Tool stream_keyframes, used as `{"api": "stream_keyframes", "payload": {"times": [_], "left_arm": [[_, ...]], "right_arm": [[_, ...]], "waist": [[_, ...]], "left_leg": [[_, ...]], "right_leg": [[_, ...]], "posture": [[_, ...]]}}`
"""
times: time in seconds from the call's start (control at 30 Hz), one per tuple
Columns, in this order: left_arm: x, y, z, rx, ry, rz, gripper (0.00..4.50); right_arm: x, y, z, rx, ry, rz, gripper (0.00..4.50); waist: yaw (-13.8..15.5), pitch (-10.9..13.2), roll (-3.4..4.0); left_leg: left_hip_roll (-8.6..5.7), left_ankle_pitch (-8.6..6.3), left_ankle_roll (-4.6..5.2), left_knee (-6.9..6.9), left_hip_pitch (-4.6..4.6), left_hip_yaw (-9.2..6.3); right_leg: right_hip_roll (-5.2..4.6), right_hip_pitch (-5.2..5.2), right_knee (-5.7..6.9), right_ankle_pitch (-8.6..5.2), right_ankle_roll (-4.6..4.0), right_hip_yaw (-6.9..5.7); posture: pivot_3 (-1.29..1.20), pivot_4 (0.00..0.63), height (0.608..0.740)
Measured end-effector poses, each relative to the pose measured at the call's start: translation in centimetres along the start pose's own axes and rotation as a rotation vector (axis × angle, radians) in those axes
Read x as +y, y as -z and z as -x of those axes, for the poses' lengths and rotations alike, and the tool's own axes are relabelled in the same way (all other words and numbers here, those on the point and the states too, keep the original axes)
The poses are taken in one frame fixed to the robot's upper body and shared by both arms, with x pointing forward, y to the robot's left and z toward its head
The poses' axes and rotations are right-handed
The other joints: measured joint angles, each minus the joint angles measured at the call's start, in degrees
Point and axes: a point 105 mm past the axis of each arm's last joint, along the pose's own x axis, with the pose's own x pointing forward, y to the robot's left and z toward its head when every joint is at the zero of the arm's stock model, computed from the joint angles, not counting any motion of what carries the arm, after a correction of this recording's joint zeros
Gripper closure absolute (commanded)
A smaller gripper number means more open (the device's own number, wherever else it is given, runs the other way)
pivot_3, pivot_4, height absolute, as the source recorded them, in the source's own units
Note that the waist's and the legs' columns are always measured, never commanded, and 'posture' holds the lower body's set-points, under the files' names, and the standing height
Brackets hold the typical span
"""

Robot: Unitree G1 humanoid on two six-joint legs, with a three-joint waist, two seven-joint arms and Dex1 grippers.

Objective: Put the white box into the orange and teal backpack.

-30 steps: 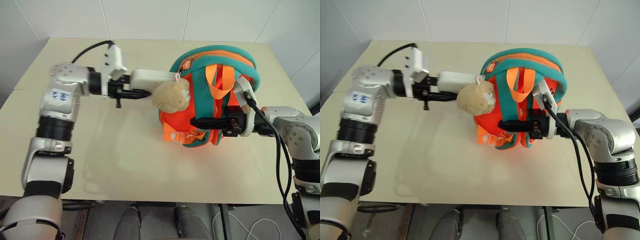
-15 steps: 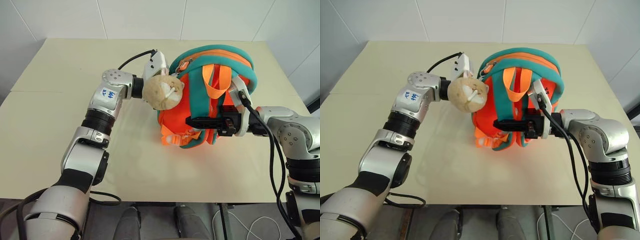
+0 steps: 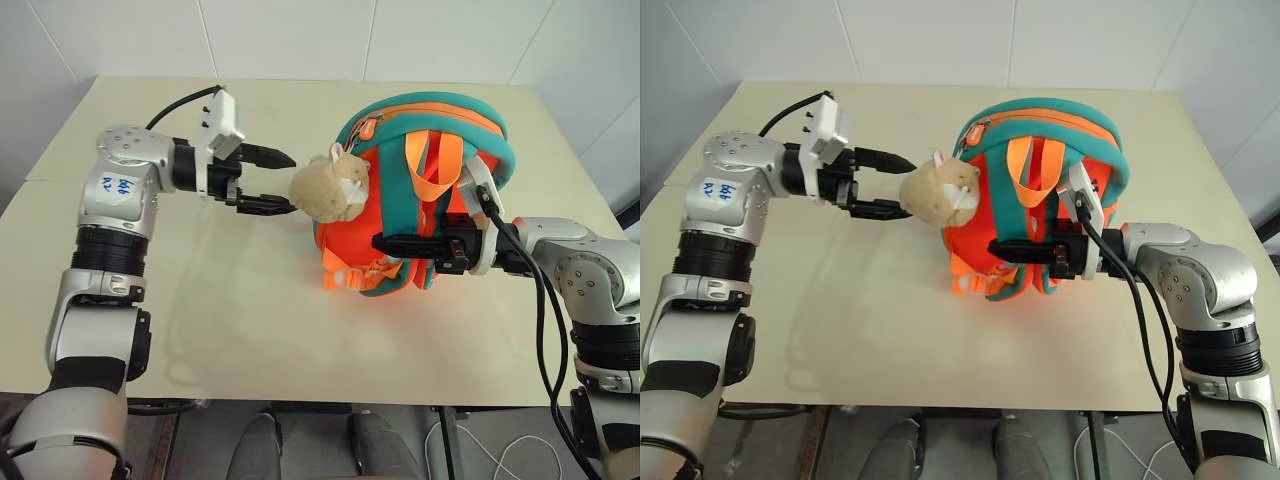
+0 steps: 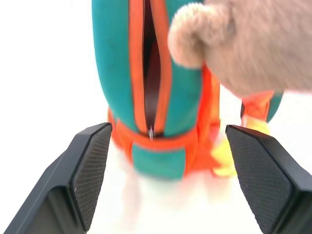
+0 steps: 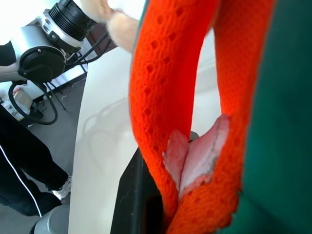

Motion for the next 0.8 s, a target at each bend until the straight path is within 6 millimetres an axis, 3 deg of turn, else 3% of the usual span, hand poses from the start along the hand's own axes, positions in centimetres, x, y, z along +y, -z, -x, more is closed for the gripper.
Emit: {"api": "stream_keyframes", "payload": {"times": [0.23, 0.53, 0.63, 0.8], "left_arm": [[-2.0, -1.9, 0.4, -0.096, 0.071, -0.063, 0.52], [-5.4, -5.4, -3.3, -0.276, 0.202, -0.067, 0.52], [-5.8, -5.0, -4.7, -0.272, 0.201, -0.066, 1.11], [-4.8, -3.2, -5.4, -0.176, 0.096, -0.137, 2.60]], "right_arm": [[-0.4, 0.2, 0.2, 0.003, 0.013, -0.011, 4.40], [-0.9, 0.4, 0.3, 0.009, 0.032, -0.018, 4.40], [-0.9, 0.5, 0.1, 0.009, 0.026, -0.018, 4.40], [-0.9, 0.5, 0.0, 0.010, 0.027, -0.019, 4.40]], "waist": [[-0.1, 0.0, 0.00], [-0.1, 0.0, 0.00], [-0.3, 0.0, 0.00], [-0.2, 0.0, 0.00]], "left_leg": [[0.02, 0.00, 0.01, 0.01, -0.01, -0.02], [0.01, 0.00, 0.01, 0.17, 0.00, -0.03], [0.01, 0.00, 0.01, 0.18, 0.01, -0.03], [0.00, 0.00, 0.01, 0.17, 0.02, -0.03]], "right_leg": [[0.00, 0.00, 0.05, 0.00, 0.00, -0.01], [0.01, 0.04, 0.13, 0.02, 0.03, 0.00], [0.01, 0.05, 0.12, 0.03, 0.05, 0.00], [0.02, 0.05, 0.10, 0.03, 0.05, 0.01]], "posture": [[0.00, 0.150, 0.740], [0.00, 0.150, 0.740], [0.00, 0.150, 0.740], [0.00, 0.150, 0.740]]}}
